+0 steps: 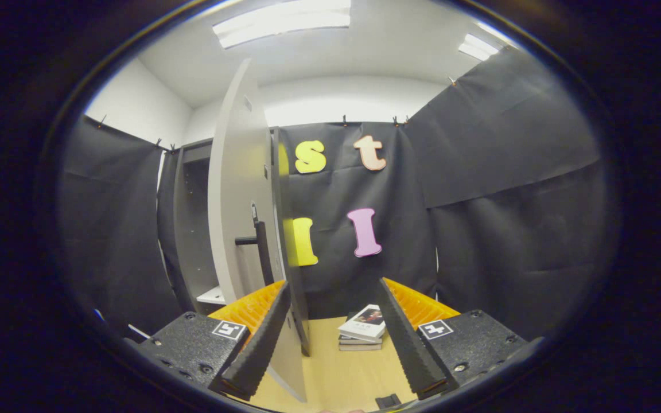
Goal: Open the cabinet door with the right hand, grasp the bottle in the cabinet with the left hand and place it on the coaster, then close the cabinet door with the right hand.
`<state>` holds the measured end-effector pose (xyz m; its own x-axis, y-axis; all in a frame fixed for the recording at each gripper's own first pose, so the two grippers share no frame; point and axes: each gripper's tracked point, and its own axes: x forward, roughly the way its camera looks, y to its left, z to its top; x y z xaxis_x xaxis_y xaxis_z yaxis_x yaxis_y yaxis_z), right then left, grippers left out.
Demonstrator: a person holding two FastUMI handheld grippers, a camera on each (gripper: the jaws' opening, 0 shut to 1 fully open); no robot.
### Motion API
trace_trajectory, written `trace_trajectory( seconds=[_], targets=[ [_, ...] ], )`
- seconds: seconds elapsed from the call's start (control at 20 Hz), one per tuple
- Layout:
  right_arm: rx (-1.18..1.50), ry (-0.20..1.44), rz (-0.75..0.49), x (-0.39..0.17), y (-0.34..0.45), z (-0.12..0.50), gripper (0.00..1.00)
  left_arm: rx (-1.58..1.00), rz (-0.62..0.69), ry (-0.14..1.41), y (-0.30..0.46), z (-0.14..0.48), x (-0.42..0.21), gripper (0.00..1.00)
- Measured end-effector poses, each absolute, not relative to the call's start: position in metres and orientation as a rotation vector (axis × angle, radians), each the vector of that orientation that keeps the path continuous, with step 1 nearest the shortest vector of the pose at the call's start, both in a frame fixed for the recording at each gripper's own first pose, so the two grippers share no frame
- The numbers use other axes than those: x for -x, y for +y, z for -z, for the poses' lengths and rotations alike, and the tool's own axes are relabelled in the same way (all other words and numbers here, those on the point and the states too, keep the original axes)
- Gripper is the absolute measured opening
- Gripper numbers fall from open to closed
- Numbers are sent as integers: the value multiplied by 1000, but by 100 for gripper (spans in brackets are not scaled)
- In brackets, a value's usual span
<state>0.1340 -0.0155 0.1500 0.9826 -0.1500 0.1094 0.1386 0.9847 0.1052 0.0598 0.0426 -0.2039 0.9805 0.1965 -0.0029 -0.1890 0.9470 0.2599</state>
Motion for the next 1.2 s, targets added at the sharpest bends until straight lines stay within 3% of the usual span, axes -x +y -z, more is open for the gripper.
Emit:
trace_trajectory(
  seconds=[0.6, 0.9, 1.0, 1.05, 1.2],
  targets=[
    [-100, -90, 161, -141, -10, -146, 93, -76, -260, 84, 78, 227, -59, 44],
    [-52, -59, 150, -149, -2, -141, 94, -81, -244, 117, 77, 239, -57, 54],
    [-55, -47, 146, -151, -2, -138, 93, -79, -241, 127, 77, 240, -56, 62],
    [-60, -51, 142, -151, -2, -139, 94, -78, -237, 124, 78, 237, -55, 87],
    [-69, -48, 137, -151, -3, -133, 93, -79, -224, 114, 75, 226, -51, 93]
  ],
)
